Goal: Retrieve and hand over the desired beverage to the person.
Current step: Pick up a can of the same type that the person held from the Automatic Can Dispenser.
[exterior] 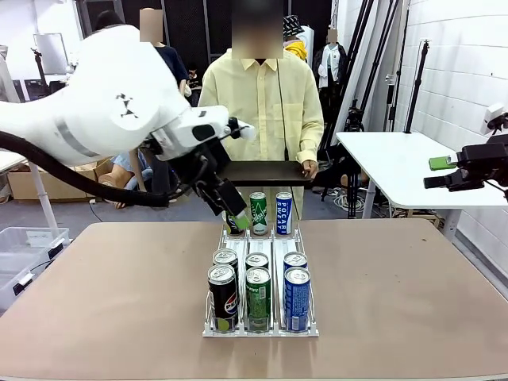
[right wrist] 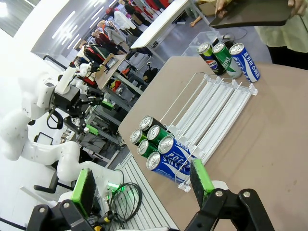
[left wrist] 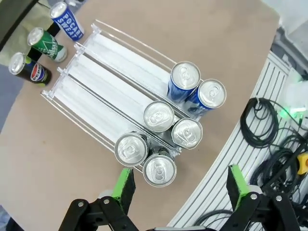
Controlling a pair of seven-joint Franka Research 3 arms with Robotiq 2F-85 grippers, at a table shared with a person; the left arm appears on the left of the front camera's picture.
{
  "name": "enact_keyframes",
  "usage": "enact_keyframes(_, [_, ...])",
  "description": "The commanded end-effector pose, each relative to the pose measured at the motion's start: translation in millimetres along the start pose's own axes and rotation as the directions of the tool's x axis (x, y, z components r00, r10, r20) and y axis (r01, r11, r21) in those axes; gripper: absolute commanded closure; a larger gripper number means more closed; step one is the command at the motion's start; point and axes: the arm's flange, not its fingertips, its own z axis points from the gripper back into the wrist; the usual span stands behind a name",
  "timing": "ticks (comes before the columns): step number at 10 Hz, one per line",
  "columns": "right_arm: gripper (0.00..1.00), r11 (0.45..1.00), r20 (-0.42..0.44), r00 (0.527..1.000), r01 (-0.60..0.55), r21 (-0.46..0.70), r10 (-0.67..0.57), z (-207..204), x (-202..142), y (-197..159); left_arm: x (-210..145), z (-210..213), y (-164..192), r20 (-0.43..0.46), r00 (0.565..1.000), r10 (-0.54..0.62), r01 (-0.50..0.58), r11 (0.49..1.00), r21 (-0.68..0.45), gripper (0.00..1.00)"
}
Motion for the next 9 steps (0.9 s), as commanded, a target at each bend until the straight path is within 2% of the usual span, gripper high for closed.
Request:
enact_keyframes(1, [0.0, 1.0, 0.01, 1.0, 0.004, 0.009, -0.004, 0, 1, 1, 18, -13, -12, -0.066, 0.998, 0.011, -0.007, 0.999, 0.05, 0.0])
enact_keyframes(9, [0.0, 1.0, 0.01, 1.0, 0.004, 0.009, -0.004, 0, 1, 1, 32, -79, -60, -0.234, 0.97, 0.073, -0.045, 0.992, 0.122, 0.0])
